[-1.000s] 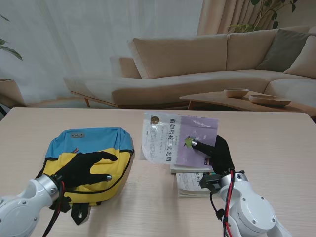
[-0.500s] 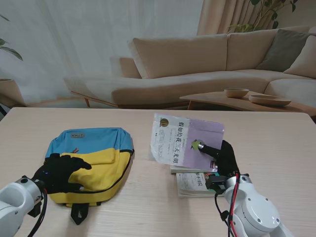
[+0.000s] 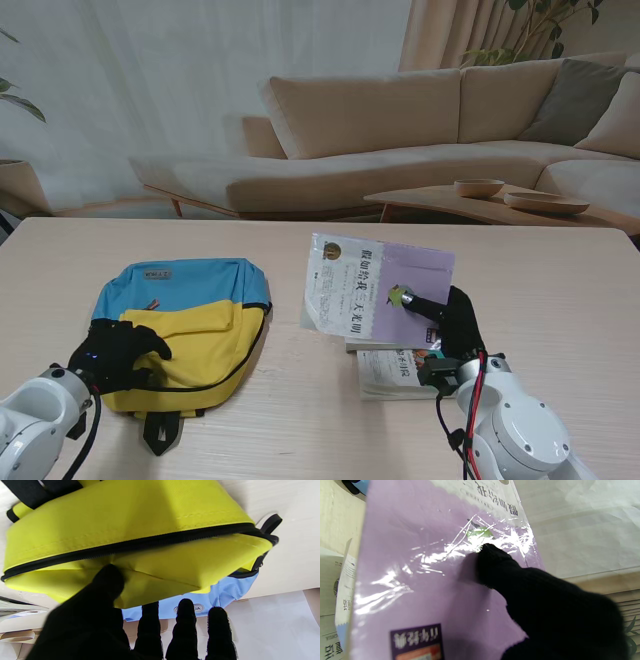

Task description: Pack books into the school bag then zip close the school bag

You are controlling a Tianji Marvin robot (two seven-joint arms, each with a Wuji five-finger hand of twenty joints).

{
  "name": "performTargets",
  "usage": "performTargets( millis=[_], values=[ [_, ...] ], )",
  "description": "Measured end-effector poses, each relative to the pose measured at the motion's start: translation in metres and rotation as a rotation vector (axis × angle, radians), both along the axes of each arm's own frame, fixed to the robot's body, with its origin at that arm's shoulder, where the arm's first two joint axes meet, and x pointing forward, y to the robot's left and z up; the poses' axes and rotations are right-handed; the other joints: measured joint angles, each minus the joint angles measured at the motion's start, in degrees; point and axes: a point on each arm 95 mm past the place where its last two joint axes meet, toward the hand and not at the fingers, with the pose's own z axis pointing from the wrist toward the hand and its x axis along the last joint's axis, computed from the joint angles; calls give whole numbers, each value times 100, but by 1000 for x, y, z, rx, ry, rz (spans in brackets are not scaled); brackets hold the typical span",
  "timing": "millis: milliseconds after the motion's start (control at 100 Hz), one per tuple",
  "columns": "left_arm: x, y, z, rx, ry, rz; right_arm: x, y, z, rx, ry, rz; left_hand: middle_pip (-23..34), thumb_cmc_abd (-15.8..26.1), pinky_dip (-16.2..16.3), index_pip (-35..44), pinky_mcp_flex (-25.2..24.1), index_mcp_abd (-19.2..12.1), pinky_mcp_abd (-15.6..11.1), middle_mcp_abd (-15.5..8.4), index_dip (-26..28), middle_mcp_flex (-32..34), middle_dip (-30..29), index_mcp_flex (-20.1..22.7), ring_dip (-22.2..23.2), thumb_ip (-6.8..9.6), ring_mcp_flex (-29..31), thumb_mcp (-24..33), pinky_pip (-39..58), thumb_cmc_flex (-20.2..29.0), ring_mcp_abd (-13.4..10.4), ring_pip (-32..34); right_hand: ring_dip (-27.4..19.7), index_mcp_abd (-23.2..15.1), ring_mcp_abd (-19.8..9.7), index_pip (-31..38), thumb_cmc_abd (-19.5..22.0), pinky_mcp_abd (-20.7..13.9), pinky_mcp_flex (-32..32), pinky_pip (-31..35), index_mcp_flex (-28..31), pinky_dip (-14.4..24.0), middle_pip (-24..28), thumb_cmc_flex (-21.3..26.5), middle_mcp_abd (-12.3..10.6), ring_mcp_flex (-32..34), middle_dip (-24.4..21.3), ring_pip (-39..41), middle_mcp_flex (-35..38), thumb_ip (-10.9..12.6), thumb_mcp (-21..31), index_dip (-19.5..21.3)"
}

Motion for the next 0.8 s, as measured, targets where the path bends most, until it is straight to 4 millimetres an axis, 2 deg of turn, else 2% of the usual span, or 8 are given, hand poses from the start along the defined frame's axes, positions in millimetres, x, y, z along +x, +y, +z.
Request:
performTargets(
  millis=[130, 270, 320, 390, 480, 580, 660, 800],
  values=[
    [4, -3, -1, 2, 5, -11, -1, 1, -1, -1, 5, 9, 154, 6, -143, 435, 63, -47, -6, -1, 73, 438, 5, 789, 0, -4, 214, -1065, 296, 897, 7, 198, 0, 0, 2, 0, 0, 0, 0, 0, 0, 1, 4, 0, 3, 0, 0, 2, 0, 0, 0, 2],
    [8, -6, -2, -115, 7, 5, -2, 1, -2, -3, 10, 15, 393, 78, -147, 1044, 174, -24, 41, -1, 500, 862, 197, 1121, 99, -4, 480, -1256, 576, 1171, 90, 442, 0, 0, 2, 0, 0, 1, 0, 0, 0, 1, 9, 0, 7, 0, 0, 2, 0, -2, 0, 4],
    [9, -7, -1, -148, -10, 8, -2, 1, -2, -5, 13, 23, 475, 78, -147, 1087, 288, -24, 82, 50, 689, 1237, 847, 1164, 211, -4, 706, -1370, 861, 1236, 134, 645, 0, 0, 2, 0, 0, 6, 0, 0, 0, 1, 9, 0, 8, 0, 0, 2, 0, -2, 0, 4],
    [12, -8, 3, -174, -88, 8, -3, 1, -2, -9, 21, 38, 483, 75, -147, 1113, 521, -24, 182, 68, 875, 2082, 1780, 1169, 392, -4, 1143, -1370, 1293, 1294, 261, 1058, 0, 1, 15, 0, 0, 42, 48, 2, 0, 6, 9, 0, 16, 0, 0, 37, 0, -2, 0, 5],
    [14, -9, 8, -218, -134, 15, -4, 2, -1, -15, 30, 60, 705, 72, -62, 1116, 808, -23, 251, 148, 1030, 2668, 2228, 1180, 611, -5, 1636, -1370, 1885, 1307, 465, 1604, 32, 44, 65, 0, 0, 128, 210, 93, 0, 65, 53, 0, 52, 1, 0, 114, 0, -2, 0, 7],
    [17, -10, 14, -277, -140, 27, -6, 3, -1, -37, 53, 87, 1345, 65, 72, 1116, 1178, -14, 396, 227, 1193, 2898, 2091, 1190, 807, -11, 2100, -1375, 2565, 1381, 689, 2203, 96, 75, 134, 0, 0, 219, 487, 235, 0, 77, 59, 0, 109, 5, 2, 148, 1, -2, 0, 7],
    [20, -13, 20, -328, -150, 39, -7, 4, -1, -54, 80, 118, 1725, 55, 139, 1116, 1426, 115, 547, 261, 1265, 3025, 1993, 1211, 958, -15, 2376, -1376, 2931, 1460, 820, 2588, 144, 141, 183, 0, 0, 280, 694, 292, 0, 81, 79, 0, 168, 89, 4, 185, 22, -2, 0, 7],
    [27, -18, 31, -392, -171, 49, -11, 9, -3, -75, 111, 182, 2197, 43, 345, 1116, 1821, 255, 793, 284, 1404, 3147, 1598, 1213, 1104, -16, 2744, -1376, 3204, 1533, 933, 3088, 153, 214, 222, 0, 0, 333, 915, 424, 0, 84, 139, 0, 227, 259, 6, 190, 27, -2, 0, 8]
  ],
)
